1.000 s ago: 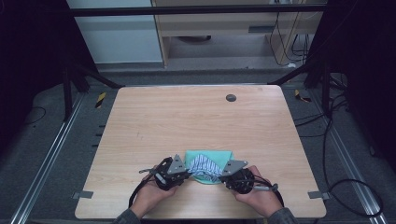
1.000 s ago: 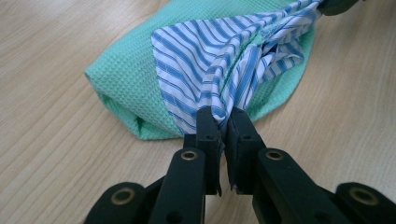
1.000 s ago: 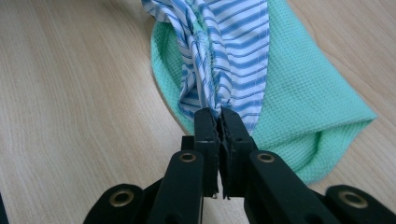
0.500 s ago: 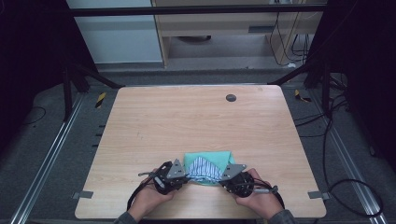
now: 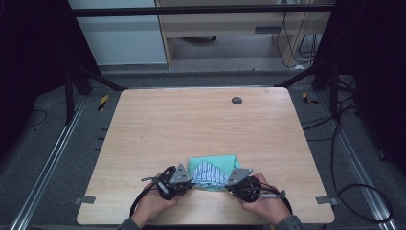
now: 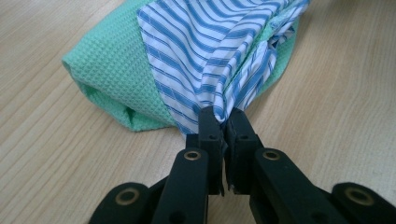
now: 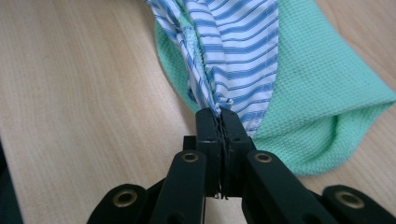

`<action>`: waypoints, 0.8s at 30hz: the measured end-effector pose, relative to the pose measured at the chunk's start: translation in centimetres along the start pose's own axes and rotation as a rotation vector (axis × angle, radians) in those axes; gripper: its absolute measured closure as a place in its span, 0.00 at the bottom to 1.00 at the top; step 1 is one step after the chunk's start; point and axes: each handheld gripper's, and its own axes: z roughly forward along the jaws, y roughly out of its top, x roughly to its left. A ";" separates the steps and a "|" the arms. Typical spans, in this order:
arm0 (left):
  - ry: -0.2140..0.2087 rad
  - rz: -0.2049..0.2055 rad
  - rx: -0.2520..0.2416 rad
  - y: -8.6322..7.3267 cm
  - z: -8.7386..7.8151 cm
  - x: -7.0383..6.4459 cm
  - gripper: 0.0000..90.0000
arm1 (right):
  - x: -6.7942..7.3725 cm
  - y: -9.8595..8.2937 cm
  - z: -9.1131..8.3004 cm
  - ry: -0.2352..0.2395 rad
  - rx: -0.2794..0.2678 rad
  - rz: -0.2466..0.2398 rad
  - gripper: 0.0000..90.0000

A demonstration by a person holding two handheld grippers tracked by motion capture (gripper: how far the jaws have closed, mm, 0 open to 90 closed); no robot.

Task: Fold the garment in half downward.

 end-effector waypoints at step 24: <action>-0.008 -0.042 -0.064 -1.1 -2.1 -0.5 0.82 | -0.3 -1.9 -1.5 -0.037 -0.052 0.060 0.65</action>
